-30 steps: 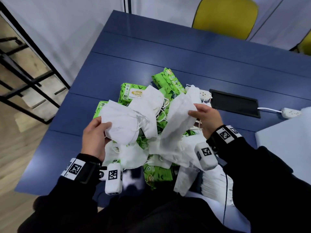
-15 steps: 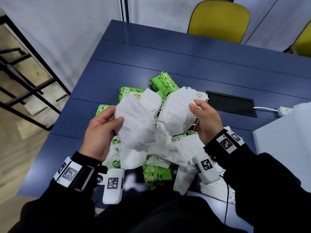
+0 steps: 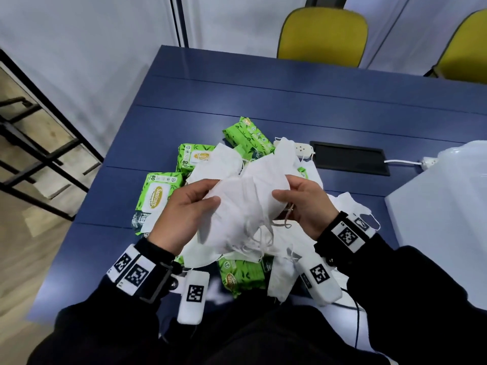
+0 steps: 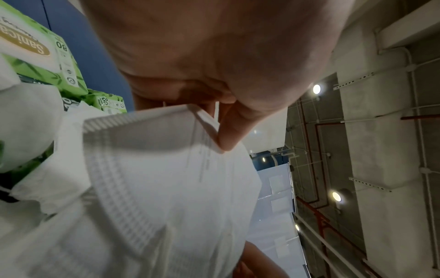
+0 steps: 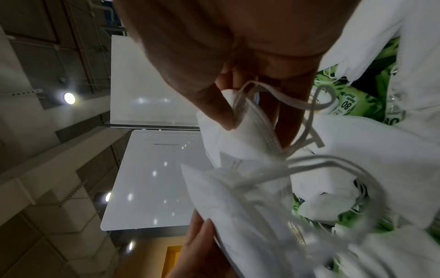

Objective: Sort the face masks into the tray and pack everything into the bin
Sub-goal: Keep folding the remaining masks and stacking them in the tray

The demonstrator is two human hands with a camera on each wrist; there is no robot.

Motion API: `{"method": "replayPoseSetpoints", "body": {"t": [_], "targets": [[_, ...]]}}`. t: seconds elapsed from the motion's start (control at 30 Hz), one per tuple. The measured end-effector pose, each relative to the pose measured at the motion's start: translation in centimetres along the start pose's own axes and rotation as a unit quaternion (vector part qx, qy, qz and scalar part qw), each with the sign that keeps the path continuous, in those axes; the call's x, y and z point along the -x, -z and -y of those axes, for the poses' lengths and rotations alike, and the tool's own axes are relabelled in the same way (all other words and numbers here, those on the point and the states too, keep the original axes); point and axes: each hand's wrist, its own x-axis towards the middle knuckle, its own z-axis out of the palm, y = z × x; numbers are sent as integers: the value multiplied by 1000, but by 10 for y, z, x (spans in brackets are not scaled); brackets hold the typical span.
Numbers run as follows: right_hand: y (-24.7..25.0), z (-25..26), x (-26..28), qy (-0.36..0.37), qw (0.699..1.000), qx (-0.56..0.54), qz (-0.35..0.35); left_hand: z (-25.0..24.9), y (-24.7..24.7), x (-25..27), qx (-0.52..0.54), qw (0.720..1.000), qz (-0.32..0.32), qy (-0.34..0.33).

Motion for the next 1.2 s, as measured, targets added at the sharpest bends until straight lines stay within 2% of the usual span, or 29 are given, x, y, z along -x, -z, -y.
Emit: {"method": "replayPoseSetpoints", "body": {"t": [0.2, 0.3, 0.37, 0.47, 0.53, 0.57, 0.63, 0.7, 0.77, 0.87, 1.0, 1.13, 1.2], "targets": [[-11, -19, 11, -27, 999, -38, -22, 4, -21, 3, 70, 997, 33, -12], [-20, -28, 14, -27, 996, -82, -35, 17, -37, 0, -41, 996, -48, -65], [-24, -30, 19, -24, 994, -104, -22, 26, -43, -3, -76, 990, -101, -68], [-26, -30, 26, -38, 994, -101, -29, 35, -45, -5, -14, 995, -90, -27], [-24, -32, 29, -50, 991, -125, -25, 37, -44, -3, -5, 996, -86, -33], [-23, -33, 31, -36, 993, -109, 0, 39, -43, -2, -11, 995, -94, -43], [-17, -37, 35, 9, 998, -7, 55, 41, -40, -2, -15, 992, -115, -54], [-9, -39, 35, 20, 995, 80, 63, 44, -34, -3, -26, 991, -123, -55], [-2, -36, 33, -12, 994, 95, 43, 48, -26, -4, -62, 990, -116, -57], [11, -28, 29, -67, 996, 64, 18, 60, -17, 0, -132, 983, -114, -60], [23, -26, 24, -119, 992, -41, -13, 72, -11, 5, -103, 986, -131, -13], [16, -32, 23, -130, 971, -199, -19, 73, -13, 8, -97, 988, -116, -19], [8, -32, 26, -143, 962, -232, -16, 71, -16, 9, -74, 992, -99, -22]]}}
